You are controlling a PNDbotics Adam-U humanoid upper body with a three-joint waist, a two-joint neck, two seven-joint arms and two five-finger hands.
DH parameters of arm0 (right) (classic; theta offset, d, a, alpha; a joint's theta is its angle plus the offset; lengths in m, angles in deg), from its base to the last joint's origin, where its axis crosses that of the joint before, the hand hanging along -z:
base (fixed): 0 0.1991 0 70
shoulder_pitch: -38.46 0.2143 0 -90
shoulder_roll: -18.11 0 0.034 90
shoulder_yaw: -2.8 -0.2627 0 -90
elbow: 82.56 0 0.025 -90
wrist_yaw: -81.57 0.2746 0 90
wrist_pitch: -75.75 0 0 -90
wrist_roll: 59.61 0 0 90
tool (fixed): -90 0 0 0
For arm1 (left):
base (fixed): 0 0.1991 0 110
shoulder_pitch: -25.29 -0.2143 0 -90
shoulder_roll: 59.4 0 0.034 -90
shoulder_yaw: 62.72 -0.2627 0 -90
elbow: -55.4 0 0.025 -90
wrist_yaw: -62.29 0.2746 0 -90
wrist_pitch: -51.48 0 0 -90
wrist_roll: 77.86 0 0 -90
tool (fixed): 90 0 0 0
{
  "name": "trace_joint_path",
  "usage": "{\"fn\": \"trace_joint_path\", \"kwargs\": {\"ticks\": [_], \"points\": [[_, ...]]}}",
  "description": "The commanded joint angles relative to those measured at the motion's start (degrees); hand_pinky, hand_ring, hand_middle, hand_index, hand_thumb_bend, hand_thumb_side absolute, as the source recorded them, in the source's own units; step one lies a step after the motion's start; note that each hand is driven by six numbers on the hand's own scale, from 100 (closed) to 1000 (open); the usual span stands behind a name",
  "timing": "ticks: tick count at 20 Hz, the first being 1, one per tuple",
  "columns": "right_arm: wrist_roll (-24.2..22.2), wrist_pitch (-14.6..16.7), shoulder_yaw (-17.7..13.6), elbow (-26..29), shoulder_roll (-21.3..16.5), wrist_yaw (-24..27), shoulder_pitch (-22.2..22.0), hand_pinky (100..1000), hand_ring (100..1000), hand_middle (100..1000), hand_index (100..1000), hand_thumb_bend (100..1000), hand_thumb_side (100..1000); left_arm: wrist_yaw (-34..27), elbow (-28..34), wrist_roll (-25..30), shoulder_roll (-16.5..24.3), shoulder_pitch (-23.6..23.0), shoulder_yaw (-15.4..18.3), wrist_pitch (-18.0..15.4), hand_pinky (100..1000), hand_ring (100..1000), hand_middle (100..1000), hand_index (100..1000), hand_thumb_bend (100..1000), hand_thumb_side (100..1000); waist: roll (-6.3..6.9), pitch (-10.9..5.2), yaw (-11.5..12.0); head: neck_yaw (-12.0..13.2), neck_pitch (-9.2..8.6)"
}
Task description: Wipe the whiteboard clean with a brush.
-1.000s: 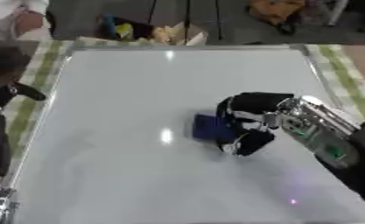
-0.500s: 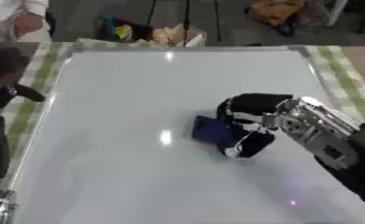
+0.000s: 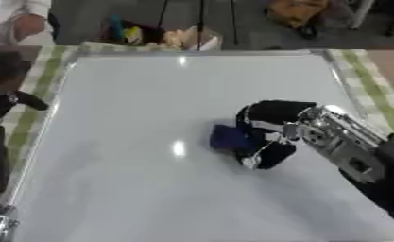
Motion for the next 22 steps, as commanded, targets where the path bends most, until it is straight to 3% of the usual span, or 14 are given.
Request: {"fn": "trace_joint_path", "kwargs": {"ticks": [1, 22], "points": [[0.71, -0.35, -0.28, 0.21, -1.43, 0.15, 0.44, 601, 645, 580, 154, 100, 412, -0.15, 1.03, 0.23, 0.24, 0.76, -0.53, -0.06, 457, 774, 725, 690, 100, 980, 0.12, -1.17, -0.11, -0.06, -0.47], [3.26, -1.8, -1.48, 3.61, -4.81, 1.04, -2.81, 528, 564, 431, 135, 100, 348, -0.04, 1.03, 0.9, 0.37, 0.81, -0.6, 0.18, 455, 775, 726, 691, 100, 977, 0.15, -1.76, -0.39, 0.41, -0.09]]}}
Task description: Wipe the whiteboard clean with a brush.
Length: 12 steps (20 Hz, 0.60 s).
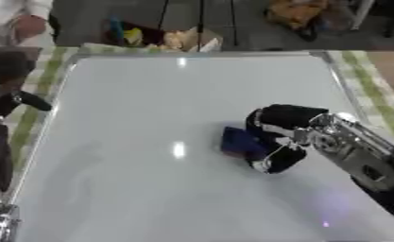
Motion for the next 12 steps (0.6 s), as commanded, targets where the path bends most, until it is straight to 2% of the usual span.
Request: {"fn": "trace_joint_path", "kwargs": {"ticks": [1, 2, 6, 12], "points": [[0.53, -0.32, -1.05, 1.49, -2.02, 0.49, 0.46, 528, 564, 431, 135, 100, 348, -0.05, 1.03, 0.27, 0.37, 0.8, -0.6, 0.01, 455, 775, 726, 691, 100, 977, 0.12, -1.44, -0.05, 0.09, -0.1], [0.67, -0.49, -1.26, 1.68, -2.22, 0.47, 0.33, 499, 533, 383, 130, 100, 330, -0.04, 1.03, 0.3, 0.39, 0.79, -0.59, 0.02, 455, 775, 726, 691, 100, 976, 0.14, -1.52, -0.15, 0.2, -0.08], [2.82, -2.2, -3.95, 5.03, -4.76, 0.36, -1.66, 486, 521, 367, 126, 100, 311, 0.06, 1.03, 0.62, 0.46, 0.74, -0.64, 0.13, 455, 775, 726, 691, 100, 976, 0.08, -1.88, -0.5, 0.55, 0.06], [4.12, -4.34, -6.1, 8.39, -7.57, 0.65, -4.39, 477, 512, 357, 124, 100, 295, 0.11, 1.03, 0.9, 0.53, 0.75, -0.62, 0.17, 455, 774, 726, 691, 100, 975, -0.04, -2.06, -0.75, 0.69, 0.01]]}}
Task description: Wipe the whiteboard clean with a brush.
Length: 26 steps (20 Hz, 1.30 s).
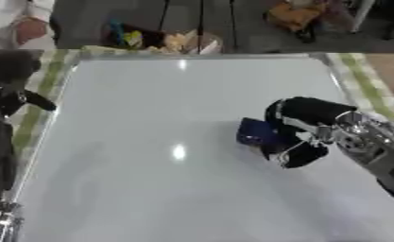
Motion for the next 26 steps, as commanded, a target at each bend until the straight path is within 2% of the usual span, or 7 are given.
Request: {"fn": "trace_joint_path", "kwargs": {"ticks": [1, 14, 26], "points": [[0.65, -1.1, -1.95, 2.4, -3.08, 0.54, -0.41, 474, 510, 355, 123, 100, 289, 0.12, 1.03, 0.25, 0.54, 0.71, -0.3, -0.03, 455, 774, 726, 691, 100, 975, -0.02, -1.52, -0.03, 0.18, 0.0], [2.02, -4.01, -5.7, 5.78, -6.77, 1.13, -5.11, 466, 503, 346, 123, 100, 280, 0.3, 1.03, 0.33, 0.62, 0.59, -0.18, 0.05, 454, 775, 727, 690, 100, 977, -0.12, -1.28, -0.59, 0.37, 0.28], [2.64, -5.73, -6.9, 3.26, -7.11, -0.07, -6.82, 461, 501, 344, 122, 100, 269, 0.38, 1.03, 0.29, 0.62, 0.59, -0.12, 0.04, 452, 776, 728, 689, 100, 978, -0.15, -0.89, -0.57, 0.4, 0.28]]}}
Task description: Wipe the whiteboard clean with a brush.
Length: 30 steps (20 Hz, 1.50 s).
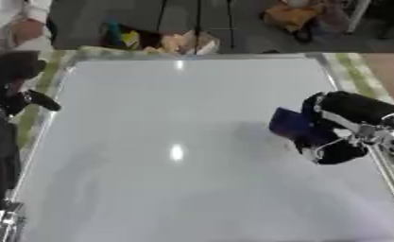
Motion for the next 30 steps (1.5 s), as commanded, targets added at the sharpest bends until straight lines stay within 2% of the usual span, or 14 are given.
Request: {"fn": "trace_joint_path", "kwargs": {"ticks": [1, 7, 13, 30], "points": [[0.32, -0.5, -1.26, -0.67, -2.16, -0.5, 0.26, 460, 500, 343, 122, 100, 270, 0.28, 1.03, 0.09, 0.61, 0.6, -0.1, -0.06, 452, 776, 728, 689, 100, 978, -0.11, -0.9, 0.02, 0.14, 0.14], [-0.09, 0.29, 0.22, -2.06, -1.24, -0.33, 0.14, 457, 500, 344, 122, 100, 279, 0.26, 1.03, 0.12, 0.48, 0.73, -0.2, -0.08, 451, 777, 729, 689, 100, 977, 0.01, -0.72, 0.16, -0.43, -0.07], [-0.44, 1.07, 2.13, -5.79, 0.7, -0.06, 0.55, 452, 498, 342, 121, 100, 283, 0.2, 1.03, 0.22, 0.43, 0.83, -0.27, -0.13, 451, 777, 729, 689, 100, 975, 0.2, -0.68, 0.61, -1.04, -0.41], [0.34, 1.31, 1.82, -10.4, 1.24, 0.21, -0.82, 441, 491, 332, 119, 100, 277, 0.23, 1.03, 0.32, 0.46, 1.22, -0.33, -0.3, 450, 777, 729, 690, 100, 971, 0.5, -0.7, 0.76, -1.32, -0.76]]}}
